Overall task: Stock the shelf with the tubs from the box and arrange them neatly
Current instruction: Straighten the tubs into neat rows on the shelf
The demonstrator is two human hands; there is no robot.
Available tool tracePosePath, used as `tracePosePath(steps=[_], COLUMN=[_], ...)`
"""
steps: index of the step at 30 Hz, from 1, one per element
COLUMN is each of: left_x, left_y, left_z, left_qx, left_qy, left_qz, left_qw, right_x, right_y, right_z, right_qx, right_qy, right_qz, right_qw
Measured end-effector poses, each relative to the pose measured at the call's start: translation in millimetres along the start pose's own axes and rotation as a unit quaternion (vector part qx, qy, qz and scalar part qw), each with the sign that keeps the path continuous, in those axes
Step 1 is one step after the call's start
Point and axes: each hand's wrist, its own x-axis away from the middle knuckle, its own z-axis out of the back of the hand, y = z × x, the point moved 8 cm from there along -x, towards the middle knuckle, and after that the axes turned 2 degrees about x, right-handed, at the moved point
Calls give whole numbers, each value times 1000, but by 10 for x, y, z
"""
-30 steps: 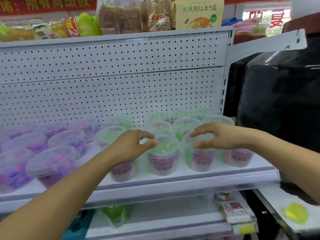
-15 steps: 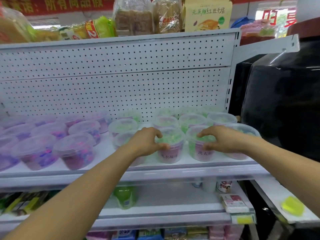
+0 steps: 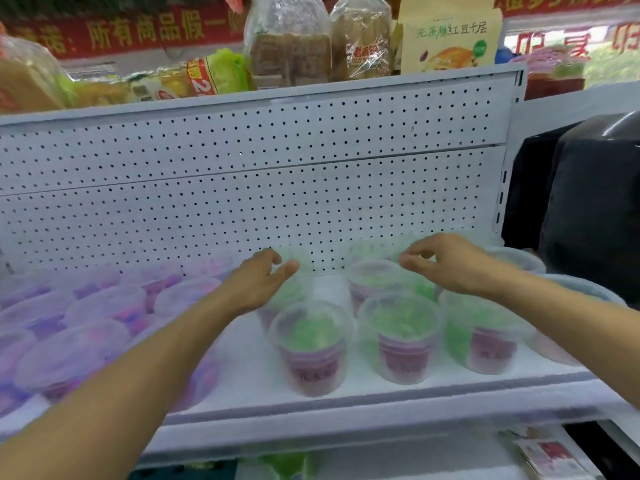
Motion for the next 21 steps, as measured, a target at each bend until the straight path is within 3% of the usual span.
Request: tracePosePath(steps=[5, 7, 11, 21], left_x=[-687, -893, -1217, -1415], left_y=[-529, -619, -582, -23], left_z=[77, 58, -64, -380], left_qx=[-221, -258, -208, -159], left_qy=[-54, -61, -89, -51], left_qz=[-23, -44, -102, -178], left_qw=[974, 963, 969, 970], right_x=[-697, -886, -1066, -1157], right_y=[-144, -134, -65, 36], right_z=[-394, -561, -815, -852], right_qx=[3, 30, 36, 32], right_qy=[-58, -89, -136, -117], right_qz=[-17, -31, -66, -70], right_qw=[998, 995, 988, 990])
